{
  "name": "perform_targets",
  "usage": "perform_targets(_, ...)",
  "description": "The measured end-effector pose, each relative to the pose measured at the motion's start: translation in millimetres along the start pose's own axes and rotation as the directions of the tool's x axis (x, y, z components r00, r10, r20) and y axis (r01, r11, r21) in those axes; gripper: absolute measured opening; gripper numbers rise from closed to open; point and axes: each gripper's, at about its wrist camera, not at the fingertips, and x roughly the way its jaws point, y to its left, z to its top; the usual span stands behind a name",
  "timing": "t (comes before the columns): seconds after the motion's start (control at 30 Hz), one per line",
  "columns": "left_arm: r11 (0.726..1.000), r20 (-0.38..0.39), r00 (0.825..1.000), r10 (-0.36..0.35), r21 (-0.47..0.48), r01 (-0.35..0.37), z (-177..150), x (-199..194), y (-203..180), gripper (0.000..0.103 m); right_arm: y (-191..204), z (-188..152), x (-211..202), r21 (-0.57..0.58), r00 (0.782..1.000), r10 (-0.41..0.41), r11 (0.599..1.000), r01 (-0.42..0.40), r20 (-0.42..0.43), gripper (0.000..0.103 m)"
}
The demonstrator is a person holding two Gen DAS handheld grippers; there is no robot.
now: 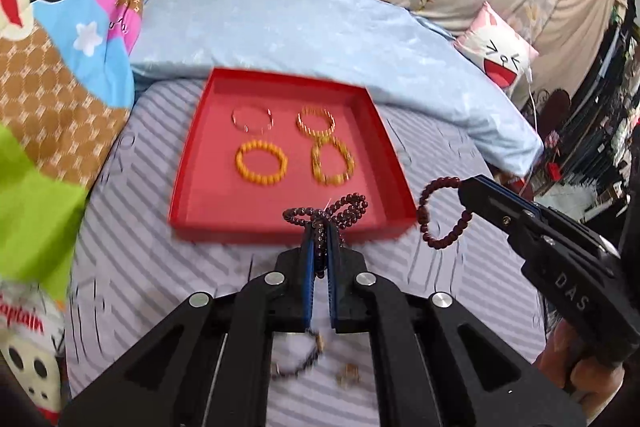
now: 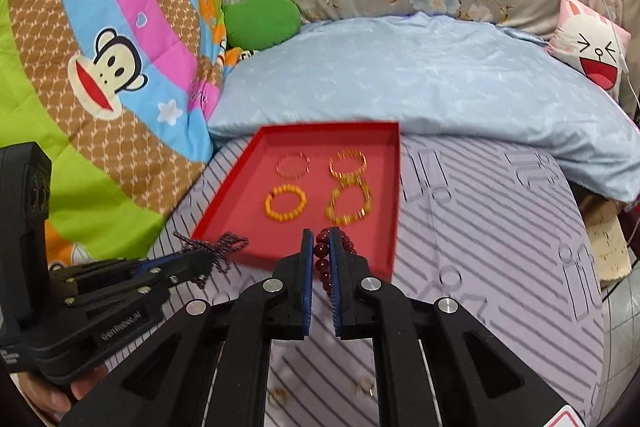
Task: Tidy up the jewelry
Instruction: 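Carry both held bracelets into the red tray and open both tools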
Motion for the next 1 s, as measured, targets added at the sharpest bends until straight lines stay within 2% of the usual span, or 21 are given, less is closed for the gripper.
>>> perform_targets(0.2,0.999,-0.049,0.999,-0.003,-0.036,0.001,25.4,39.1,13.4,0.005,-2.0,19.9,47.9,0.076,0.995,0.095,0.993,-0.092,-0.039,0.008)
perform_targets(0.33,0.999,-0.111,0.993,0.029,-0.038,-0.034,26.0,72.0,23.2,0.005,-9.3,9.0,86.8,0.115,0.989,0.099,0.99,-0.086,-0.109,0.008)
perform_targets(0.43,0.997,-0.156,0.986,0.052,-0.039,-0.059,23.0,94.1,31.5,0.005,-16.3,-4.8,112.5,0.122,0.984,0.062,0.992,-0.042,-0.165,0.008)
perform_targets(0.63,0.993,-0.191,0.975,0.114,-0.021,-0.12,15.2,116.2,45.2,0.005,-28.2,-18.2,131.0,0.096,0.979,-0.03,0.994,0.051,-0.203,0.008)
perform_targets(0.83,0.984,-0.175,0.968,0.178,0.023,-0.177,15.6,117.6,45.8,0.008,-31.9,-21.6,135.3,0.049,0.976,-0.096,0.993,0.108,-0.197,0.008)
perform_targets(0.93,0.981,-0.167,0.966,0.195,0.017,-0.195,16.9,117.6,50.7,0.008,-29.3,-22.2,136.9,0.018,0.974,-0.119,0.992,0.125,-0.192,0.008)
perform_targets(1.0,0.978,-0.16,0.965,0.209,0.011,-0.21,17.5,116.1,53.7,0.012,-27.3,-23.6,137.0,-0.008,0.973,-0.139,0.99,0.139,-0.184,0.008)
